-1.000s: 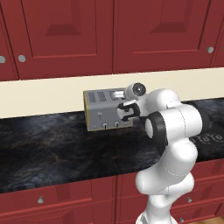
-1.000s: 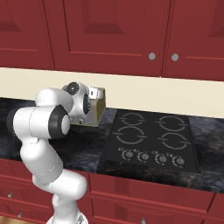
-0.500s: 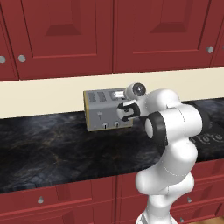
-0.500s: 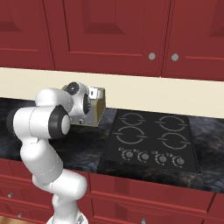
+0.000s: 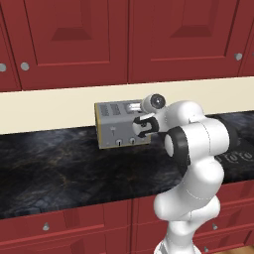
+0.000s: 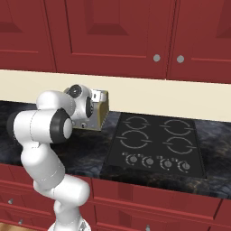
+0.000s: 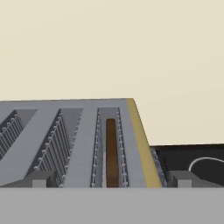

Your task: Start the toaster. Once the lever pops up, take the bread to the plate on the dining counter.

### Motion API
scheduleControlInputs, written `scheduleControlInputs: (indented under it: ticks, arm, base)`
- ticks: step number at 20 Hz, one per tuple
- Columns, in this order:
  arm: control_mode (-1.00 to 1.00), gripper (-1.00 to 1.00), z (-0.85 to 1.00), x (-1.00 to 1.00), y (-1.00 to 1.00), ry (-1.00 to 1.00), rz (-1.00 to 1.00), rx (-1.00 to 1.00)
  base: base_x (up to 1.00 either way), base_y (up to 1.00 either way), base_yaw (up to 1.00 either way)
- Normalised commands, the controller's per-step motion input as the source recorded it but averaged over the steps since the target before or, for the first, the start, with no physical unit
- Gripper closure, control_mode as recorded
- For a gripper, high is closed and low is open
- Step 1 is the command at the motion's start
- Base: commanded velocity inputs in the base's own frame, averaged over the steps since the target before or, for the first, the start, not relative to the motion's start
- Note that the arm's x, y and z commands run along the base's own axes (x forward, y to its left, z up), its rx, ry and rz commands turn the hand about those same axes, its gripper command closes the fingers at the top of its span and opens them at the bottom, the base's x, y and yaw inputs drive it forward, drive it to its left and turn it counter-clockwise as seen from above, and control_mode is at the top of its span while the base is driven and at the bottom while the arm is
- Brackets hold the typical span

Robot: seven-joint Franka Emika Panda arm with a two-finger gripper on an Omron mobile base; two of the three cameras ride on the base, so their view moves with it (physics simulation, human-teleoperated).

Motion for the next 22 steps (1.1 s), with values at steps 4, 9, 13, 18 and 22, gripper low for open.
scheduleControlInputs:
  ticks: [4, 9, 13, 18, 22]
  arm:
    - [-1.0, -1.0, 0.0, 0.0, 0.0, 0.0, 0.0, 0.0]
    - [-1.0, -1.0, 0.0, 0.0, 0.0, 0.0, 0.0, 0.0]
    - [-1.0, -1.0, 0.0, 0.0, 0.0, 0.0, 0.0, 0.0]
    - [-1.0, -1.0, 0.0, 0.0, 0.0, 0.0, 0.0, 0.0]
    - [-1.0, -1.0, 0.0, 0.0, 0.0, 0.0, 0.0, 0.0]
  base:
    - [0.0, 0.0, 0.0]
    - [0.0, 0.0, 0.0]
    - [0.0, 0.0, 0.0]
    - [0.0, 0.0, 0.0]
    - [0.0, 0.0, 0.0]
